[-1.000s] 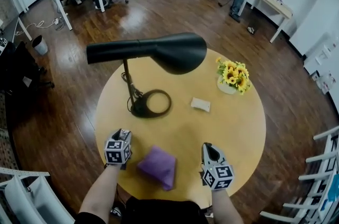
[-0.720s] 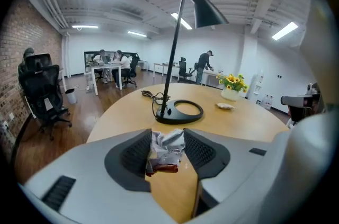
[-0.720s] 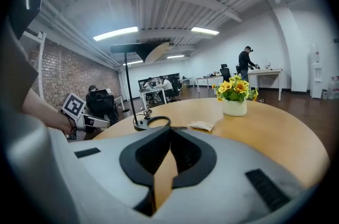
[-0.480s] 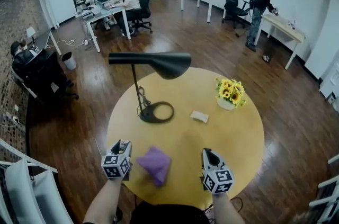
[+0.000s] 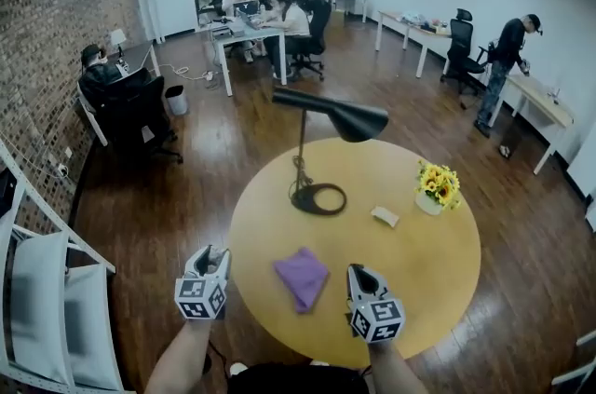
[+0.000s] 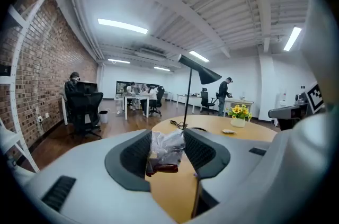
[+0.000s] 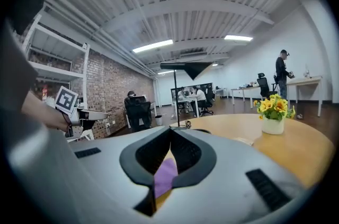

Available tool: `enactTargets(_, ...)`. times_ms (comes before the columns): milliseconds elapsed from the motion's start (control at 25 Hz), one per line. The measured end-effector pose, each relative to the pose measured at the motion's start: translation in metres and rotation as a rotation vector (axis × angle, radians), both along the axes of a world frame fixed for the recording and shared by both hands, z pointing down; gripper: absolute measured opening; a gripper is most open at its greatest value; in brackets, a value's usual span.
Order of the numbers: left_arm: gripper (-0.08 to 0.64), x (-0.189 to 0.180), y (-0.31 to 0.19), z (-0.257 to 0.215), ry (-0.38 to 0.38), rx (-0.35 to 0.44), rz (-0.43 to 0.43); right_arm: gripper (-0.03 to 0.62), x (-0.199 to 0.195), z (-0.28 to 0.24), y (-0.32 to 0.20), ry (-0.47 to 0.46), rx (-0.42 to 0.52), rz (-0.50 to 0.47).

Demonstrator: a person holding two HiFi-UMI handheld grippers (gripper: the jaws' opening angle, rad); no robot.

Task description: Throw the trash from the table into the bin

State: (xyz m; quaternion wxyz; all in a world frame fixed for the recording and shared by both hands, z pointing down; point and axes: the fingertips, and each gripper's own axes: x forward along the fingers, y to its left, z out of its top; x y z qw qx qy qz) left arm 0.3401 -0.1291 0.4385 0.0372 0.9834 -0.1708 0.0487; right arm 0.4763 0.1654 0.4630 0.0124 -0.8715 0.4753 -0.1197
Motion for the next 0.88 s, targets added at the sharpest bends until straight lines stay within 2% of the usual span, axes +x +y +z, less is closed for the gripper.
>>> enactTargets(240, 0.178, -0.089, -0.059, -0.037, 0.122, 0.003, -0.087, 0.002, -0.043, -0.032, -0.075, 0.061, 0.026, -0.04)
enactTargets(440, 0.178, -0.195, -0.111, -0.067, 0.228, 0.034, -0.198, 0.002, -0.106, -0.063, -0.179, 0.133, 0.03, -0.199)
enactTargets(720, 0.178, -0.371, -0.168, -0.068, 0.26, 0.05, -0.448, 0.002, -0.221, -0.075, -0.317, 0.164, 0.05, -0.457)
enactTargets(880, 0.178, -0.478, -0.185, -0.051, 0.234, 0.045, -0.626, 0.002, -0.302, -0.063, -0.38, 0.149, 0.047, -0.622)
